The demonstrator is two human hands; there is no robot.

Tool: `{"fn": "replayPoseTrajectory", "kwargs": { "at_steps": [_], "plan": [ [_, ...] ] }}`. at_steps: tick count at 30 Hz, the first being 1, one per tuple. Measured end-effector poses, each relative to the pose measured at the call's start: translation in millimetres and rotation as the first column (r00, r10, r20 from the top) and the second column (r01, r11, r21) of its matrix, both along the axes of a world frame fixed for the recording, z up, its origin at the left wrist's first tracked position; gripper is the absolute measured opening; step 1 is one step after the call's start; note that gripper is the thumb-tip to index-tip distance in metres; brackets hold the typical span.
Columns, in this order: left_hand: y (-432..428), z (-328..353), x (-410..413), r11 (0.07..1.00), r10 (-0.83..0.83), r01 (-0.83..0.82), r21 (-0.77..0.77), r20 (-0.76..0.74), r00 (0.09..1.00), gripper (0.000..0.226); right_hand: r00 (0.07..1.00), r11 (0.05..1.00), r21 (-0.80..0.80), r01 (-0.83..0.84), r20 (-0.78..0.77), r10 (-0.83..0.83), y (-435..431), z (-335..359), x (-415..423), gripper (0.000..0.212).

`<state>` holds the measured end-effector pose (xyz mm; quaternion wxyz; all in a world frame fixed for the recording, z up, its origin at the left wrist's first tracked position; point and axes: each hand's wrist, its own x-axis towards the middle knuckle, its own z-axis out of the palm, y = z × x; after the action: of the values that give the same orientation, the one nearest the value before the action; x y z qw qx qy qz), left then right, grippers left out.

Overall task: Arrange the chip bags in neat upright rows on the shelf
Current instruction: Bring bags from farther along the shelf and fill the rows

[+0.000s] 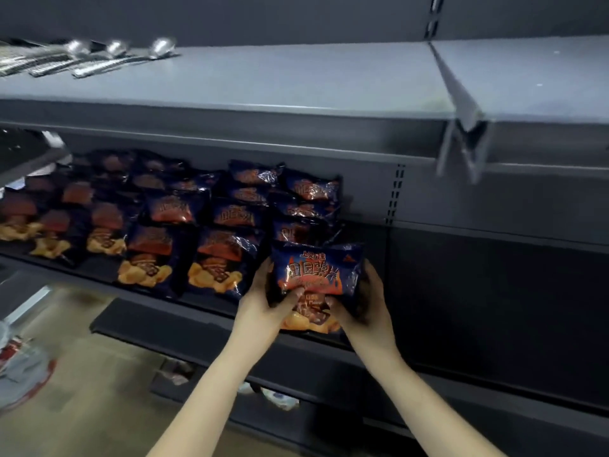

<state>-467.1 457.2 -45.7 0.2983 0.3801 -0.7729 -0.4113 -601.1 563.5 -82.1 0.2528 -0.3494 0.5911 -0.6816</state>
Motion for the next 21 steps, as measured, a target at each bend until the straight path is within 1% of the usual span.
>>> {"fn": "replayPoseTrajectory", "kwargs": {
  "at_steps": [1, 3, 5, 8, 11, 15, 16, 18, 19, 21],
  "plan": [
    [-5, -3, 1, 0.999, 0.006, -0.005, -0.042, 0.022, 1.000, 0.074, 0.998, 0.999, 0.025, 0.046, -0.050, -0.044, -5, -3, 7, 0.084],
    [-15, -9, 2, 0.995, 0.008, -0.002, -0.095, 0.063, 0.998, 0.078, 0.989, 0.993, 0.067, 0.100, -0.119, -0.091, -17, -8, 19, 0.091],
    [-21, -18, 4, 0.991, -0.012, 0.027, -0.134, 0.115, 0.993, 0.079, 0.972, 0.979, 0.127, 0.157, -0.195, -0.131, -30, -13, 31, 0.090],
    [-21, -39, 8, 0.963, -0.099, 0.141, -0.231, 0.185, 0.978, 0.084, 0.946, 0.950, 0.197, 0.244, -0.263, -0.188, -47, -19, 46, 0.084],
    [-23, -53, 12, 0.921, -0.143, 0.195, -0.337, 0.175, 0.974, 0.089, 0.923, 0.934, 0.233, 0.270, -0.338, -0.182, -61, -23, 51, 0.079],
    [-34, -63, 10, 0.875, -0.119, 0.156, -0.458, 0.110, 0.987, 0.094, 0.892, 0.898, 0.310, 0.312, -0.420, -0.165, -73, -24, 50, 0.072],
    [-37, -66, 9, 0.871, -0.142, 0.171, -0.460, 0.097, 0.985, 0.091, 0.872, 0.886, 0.320, 0.336, -0.462, -0.164, -75, -25, 50, 0.070],
    [-42, -69, 8, 0.866, -0.199, 0.232, -0.443, 0.121, 0.972, 0.075, 0.805, 0.852, 0.319, 0.416, -0.564, -0.183, -80, -29, 52, 0.065],
    [-44, -72, 7, 0.869, -0.217, 0.263, -0.420, 0.156, 0.964, 0.068, 0.751, 0.823, 0.305, 0.479, -0.628, -0.205, -83, -31, 53, 0.062],
    [-45, -74, 7, 0.876, -0.203, 0.285, -0.389, 0.239, 0.950, 0.061, 0.611, 0.745, 0.258, 0.616, -0.754, -0.244, -90, -35, 57, 0.058]
  ]
}}
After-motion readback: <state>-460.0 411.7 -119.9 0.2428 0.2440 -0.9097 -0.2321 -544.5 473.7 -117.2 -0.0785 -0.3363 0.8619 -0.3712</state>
